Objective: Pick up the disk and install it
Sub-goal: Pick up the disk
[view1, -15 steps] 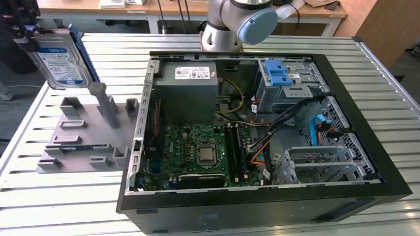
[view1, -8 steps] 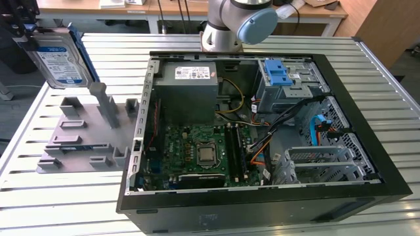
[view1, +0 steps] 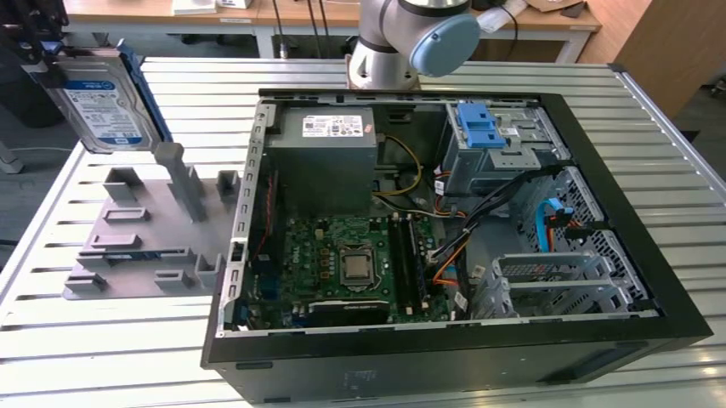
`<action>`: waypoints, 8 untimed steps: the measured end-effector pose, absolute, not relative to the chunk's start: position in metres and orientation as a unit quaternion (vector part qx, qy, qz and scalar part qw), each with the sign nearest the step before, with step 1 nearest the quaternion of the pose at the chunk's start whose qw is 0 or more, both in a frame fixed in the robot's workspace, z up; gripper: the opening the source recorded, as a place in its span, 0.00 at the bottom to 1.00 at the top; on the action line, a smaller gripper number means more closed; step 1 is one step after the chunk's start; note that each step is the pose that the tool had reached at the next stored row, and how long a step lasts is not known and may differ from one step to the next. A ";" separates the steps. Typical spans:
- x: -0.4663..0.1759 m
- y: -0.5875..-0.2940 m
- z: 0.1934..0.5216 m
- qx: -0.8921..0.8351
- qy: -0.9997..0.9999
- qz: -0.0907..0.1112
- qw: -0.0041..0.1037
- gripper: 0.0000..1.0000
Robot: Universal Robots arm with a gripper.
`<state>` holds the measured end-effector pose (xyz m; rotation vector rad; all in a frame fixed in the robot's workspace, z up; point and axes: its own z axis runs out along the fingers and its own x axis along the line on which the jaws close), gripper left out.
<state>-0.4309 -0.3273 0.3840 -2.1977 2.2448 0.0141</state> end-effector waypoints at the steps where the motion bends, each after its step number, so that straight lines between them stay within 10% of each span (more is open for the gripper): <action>1: -0.431 -0.327 0.384 -0.700 0.715 0.004 0.000 0.36; 8: -0.431 -0.327 0.389 -0.700 0.715 0.005 0.000 0.36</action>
